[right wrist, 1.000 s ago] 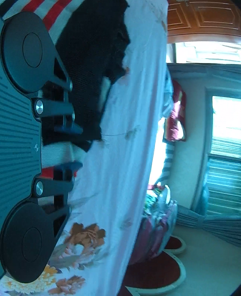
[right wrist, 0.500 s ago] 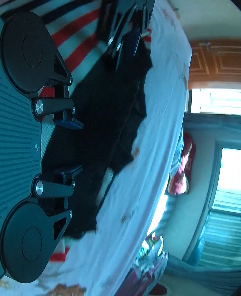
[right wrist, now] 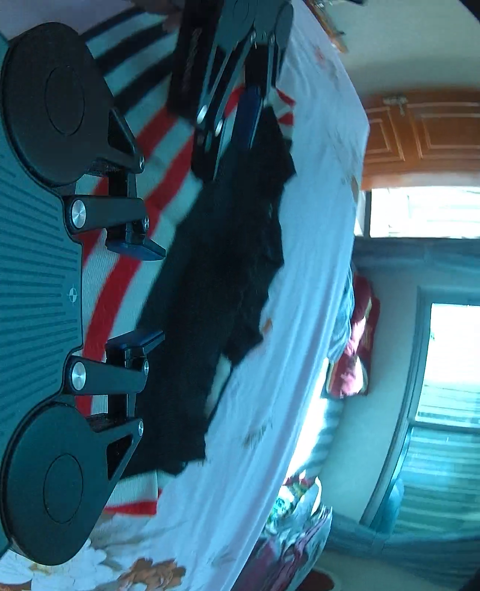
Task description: Fold small clothes
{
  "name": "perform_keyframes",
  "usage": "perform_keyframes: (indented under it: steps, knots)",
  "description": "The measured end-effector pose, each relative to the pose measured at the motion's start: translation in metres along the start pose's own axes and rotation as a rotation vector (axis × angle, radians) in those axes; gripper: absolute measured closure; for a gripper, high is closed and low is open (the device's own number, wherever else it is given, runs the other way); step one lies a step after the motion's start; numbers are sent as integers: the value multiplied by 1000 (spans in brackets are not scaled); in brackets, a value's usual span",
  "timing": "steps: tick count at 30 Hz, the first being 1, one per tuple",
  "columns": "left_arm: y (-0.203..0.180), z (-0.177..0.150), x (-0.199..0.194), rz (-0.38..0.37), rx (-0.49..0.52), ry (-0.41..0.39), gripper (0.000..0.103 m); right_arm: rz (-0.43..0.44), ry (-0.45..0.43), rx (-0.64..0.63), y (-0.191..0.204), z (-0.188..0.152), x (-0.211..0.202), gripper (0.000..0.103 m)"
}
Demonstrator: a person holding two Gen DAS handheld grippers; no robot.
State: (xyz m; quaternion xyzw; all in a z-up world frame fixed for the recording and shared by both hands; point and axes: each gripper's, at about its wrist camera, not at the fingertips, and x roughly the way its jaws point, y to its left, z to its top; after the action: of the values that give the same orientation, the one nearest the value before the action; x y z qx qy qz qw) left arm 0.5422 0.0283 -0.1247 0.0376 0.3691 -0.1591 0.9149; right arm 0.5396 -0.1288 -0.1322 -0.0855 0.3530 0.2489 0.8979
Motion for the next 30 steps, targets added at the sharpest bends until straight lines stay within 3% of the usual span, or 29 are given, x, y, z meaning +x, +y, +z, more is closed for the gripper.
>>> perform_keyframes:
  steps: [1,3,6,10,13,17,19,21,25,27,30]
  knots:
    - [-7,-4,5,13,9,14,53,11,20,-12,10,-3,7,63]
    - [-6,-12,11,22,-3,22,49,-31,33,-30,17,-10,16,63]
    - [3,-17,4,28,4,19,45,-22,37,-9,7,-13,13,63]
    - [36,-32,-20,98,-24,21,44,-79,48,102,-34,-31,-15,63]
    - [70,-52,-40,127,-93,20,44,-184,67,227,-77,-58,-46,63]
    - [67,-48,-48,155,-102,20,48,-205,87,328,-98,-69,-60,62]
    - [50,-40,-56,124,-113,-22,46,-241,22,312,-83,-58,-76,62]
    - [26,-37,-58,74,-99,-38,44,-175,-33,309,-65,-50,-85,62]
    - [-22,-40,-42,7,-45,-4,45,-79,23,166,-10,-45,-64,62]
    - [-40,-48,-36,-10,-14,24,42,-92,73,95,11,-55,-51,62]
    - [-52,-64,-35,23,44,46,36,-113,89,75,17,-68,-57,62]
